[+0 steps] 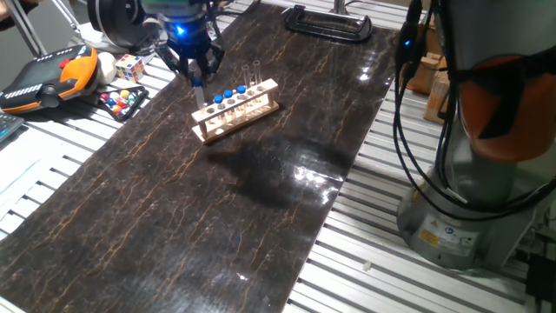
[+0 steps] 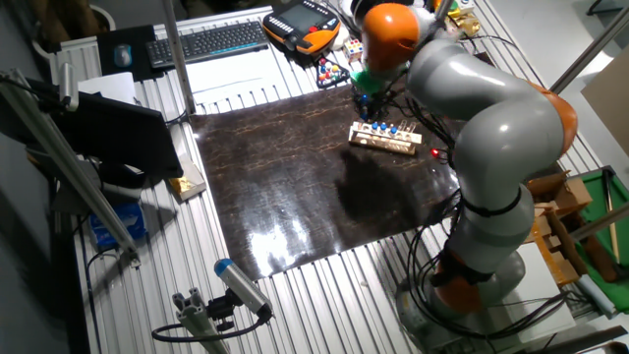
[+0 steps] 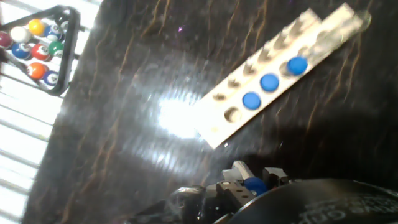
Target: Shake the test tube
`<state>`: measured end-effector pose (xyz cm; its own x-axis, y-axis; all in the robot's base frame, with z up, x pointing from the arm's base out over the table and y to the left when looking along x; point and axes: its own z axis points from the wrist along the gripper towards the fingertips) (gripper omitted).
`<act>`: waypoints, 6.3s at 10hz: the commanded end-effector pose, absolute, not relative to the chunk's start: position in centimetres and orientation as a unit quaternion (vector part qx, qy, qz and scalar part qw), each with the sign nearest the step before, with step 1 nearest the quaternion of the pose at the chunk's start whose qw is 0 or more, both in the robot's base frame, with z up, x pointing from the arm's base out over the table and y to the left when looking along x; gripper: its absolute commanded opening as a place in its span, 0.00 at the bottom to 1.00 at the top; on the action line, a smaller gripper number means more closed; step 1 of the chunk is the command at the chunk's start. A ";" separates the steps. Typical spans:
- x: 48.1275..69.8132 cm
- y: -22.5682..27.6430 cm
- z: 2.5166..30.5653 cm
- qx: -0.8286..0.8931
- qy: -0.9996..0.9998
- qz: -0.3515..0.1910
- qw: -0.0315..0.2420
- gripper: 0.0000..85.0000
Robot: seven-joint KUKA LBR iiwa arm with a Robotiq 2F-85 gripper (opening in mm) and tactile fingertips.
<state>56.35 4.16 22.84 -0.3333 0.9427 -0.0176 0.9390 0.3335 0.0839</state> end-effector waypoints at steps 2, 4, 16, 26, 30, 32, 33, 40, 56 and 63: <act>56.3 4.4 22.7 0.627 0.774 0.081 -0.033 0.01; 56.2 4.8 22.7 0.656 0.746 0.100 -0.060 0.01; 56.8 2.0 23.6 0.590 0.800 -0.029 0.103 0.01; 55.8 5.7 22.5 0.644 0.763 0.048 -0.006 0.01; 55.1 7.2 22.0 0.685 0.710 0.126 -0.101 0.01; 55.0 7.5 21.7 0.692 0.695 0.152 -0.119 0.01; 55.1 7.2 21.8 0.689 0.702 0.145 -0.106 0.01; 56.7 2.8 23.1 0.627 0.777 -0.002 0.060 0.01; 56.0 6.0 21.9 0.650 0.744 0.131 -0.083 0.01; 55.7 6.3 21.4 0.643 0.748 0.146 -0.079 0.01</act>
